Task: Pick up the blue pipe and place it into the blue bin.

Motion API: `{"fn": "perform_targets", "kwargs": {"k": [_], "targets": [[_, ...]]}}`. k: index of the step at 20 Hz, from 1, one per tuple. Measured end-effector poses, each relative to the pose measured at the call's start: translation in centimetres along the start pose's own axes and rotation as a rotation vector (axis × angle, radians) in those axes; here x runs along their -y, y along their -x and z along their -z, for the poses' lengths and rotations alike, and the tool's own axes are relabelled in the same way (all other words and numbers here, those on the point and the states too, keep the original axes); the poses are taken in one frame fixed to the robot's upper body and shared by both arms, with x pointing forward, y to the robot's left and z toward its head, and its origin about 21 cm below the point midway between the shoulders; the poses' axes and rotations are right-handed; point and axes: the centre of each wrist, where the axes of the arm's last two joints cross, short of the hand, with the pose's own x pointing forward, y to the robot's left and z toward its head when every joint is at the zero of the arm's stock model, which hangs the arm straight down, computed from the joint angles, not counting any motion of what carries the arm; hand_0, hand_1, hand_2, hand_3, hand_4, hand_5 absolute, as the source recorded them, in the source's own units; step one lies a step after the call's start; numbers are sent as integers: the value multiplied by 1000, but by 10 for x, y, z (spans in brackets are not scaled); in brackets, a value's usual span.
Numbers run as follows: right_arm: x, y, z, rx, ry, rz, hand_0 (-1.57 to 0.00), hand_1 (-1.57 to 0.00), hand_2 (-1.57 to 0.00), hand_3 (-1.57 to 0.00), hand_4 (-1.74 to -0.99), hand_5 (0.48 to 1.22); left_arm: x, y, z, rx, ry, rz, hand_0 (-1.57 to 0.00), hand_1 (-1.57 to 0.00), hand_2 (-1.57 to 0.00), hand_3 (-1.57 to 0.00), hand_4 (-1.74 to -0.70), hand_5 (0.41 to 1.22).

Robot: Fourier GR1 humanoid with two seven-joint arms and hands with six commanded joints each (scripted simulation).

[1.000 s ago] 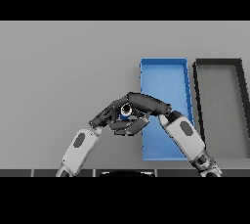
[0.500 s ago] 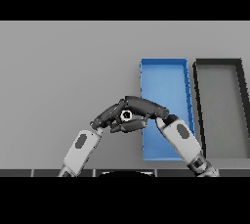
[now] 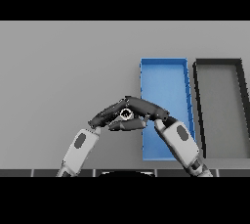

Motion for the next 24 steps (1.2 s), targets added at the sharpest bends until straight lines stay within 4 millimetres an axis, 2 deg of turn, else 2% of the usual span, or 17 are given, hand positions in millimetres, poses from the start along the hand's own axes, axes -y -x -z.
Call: {"fn": "perform_targets", "kwargs": {"k": [2, 4, 7, 10, 12, 16, 20, 24], "targets": [[-1, 2, 1, -25, 6, -1, -1567, -1567, -1567, -1565, -1498, 1215, 0, 3, 0, -34, 33, 6, -384, -358, -350, -275, -1134, 1063], [-1, 0, 3, -32, 14, 3, -1568, -1568, -1568, -1567, -1499, 1217, -3, 3, 0, -53, 30, -5, -246, -229, -223, -175, -1059, 912], [0, -1, 2, -6, 12, -10, -1570, -1570, -1570, -1569, -1499, 1219, 1, 2, -1, -124, 24, -11, -125, -117, -114, -89, -991, 729], [-1, 2, 2, 20, 24, -12, -1570, -1570, -1570, -1570, -1499, 1220, -4, 7, -2, -158, 0, -19, -64, -59, -58, -45, -974, 607], [1, 0, 1, 33, 26, -6, -1571, -1571, -1571, -1570, -1498, 1220, -4, 7, -2, -172, -6, -31, -40, -38, -37, -29, -968, 557], [10, -8, 2, 65, 51, 39, -1571, -1571, -1571, -1571, -1495, 1221, -2, 7, -1, -188, -11, -40, -16, -15, -14, -11, -969, 512], [29, -36, 7, 85, 67, 130, -1571, -1571, -1571, -1571, -1494, 1221, 1, 8, 0, -215, -19, -34, -6, -5, -5, -4, -971, 485], [61, -82, 10, 166, 109, 173, -1571, -1571, -1571, -1571, -1497, 1221, -1, 10, -2, -238, -23, -22, -2, -2, -2, -1, -954, 474]]}}
